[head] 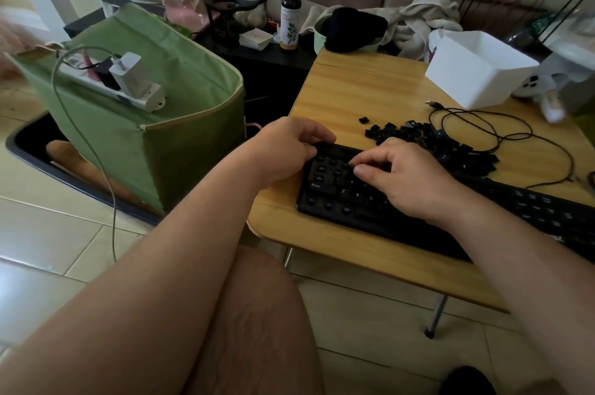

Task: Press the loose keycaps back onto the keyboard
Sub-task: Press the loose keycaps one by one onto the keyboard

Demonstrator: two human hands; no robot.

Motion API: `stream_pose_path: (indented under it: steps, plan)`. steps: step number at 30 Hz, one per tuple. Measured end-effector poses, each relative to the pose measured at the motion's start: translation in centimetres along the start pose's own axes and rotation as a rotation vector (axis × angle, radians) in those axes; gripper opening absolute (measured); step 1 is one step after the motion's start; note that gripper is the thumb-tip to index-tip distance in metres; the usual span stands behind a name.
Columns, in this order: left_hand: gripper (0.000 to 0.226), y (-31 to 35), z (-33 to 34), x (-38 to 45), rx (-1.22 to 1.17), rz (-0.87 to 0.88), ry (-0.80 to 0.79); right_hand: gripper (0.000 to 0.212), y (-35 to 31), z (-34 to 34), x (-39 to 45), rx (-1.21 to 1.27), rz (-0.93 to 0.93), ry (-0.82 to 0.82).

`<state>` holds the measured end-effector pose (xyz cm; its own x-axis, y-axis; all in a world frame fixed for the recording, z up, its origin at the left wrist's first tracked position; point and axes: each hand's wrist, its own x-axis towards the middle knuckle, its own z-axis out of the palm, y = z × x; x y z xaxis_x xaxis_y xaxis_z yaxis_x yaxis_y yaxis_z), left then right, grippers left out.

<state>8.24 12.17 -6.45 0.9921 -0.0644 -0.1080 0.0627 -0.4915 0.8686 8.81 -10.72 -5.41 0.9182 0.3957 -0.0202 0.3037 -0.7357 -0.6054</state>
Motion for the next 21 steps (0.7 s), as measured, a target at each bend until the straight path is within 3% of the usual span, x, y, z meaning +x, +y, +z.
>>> stream_pose_path:
  steps: [12,21]
  plan:
    - [0.042,-0.4,-0.9,-0.1,0.008,0.045,-0.034,0.02,-0.8,1.0,-0.9,-0.24,-0.11,0.125]
    - [0.043,-0.2,-0.9,0.0,0.001,0.029,-0.035,0.018,-2.6,-0.3,0.0,-0.413,-0.042,0.001]
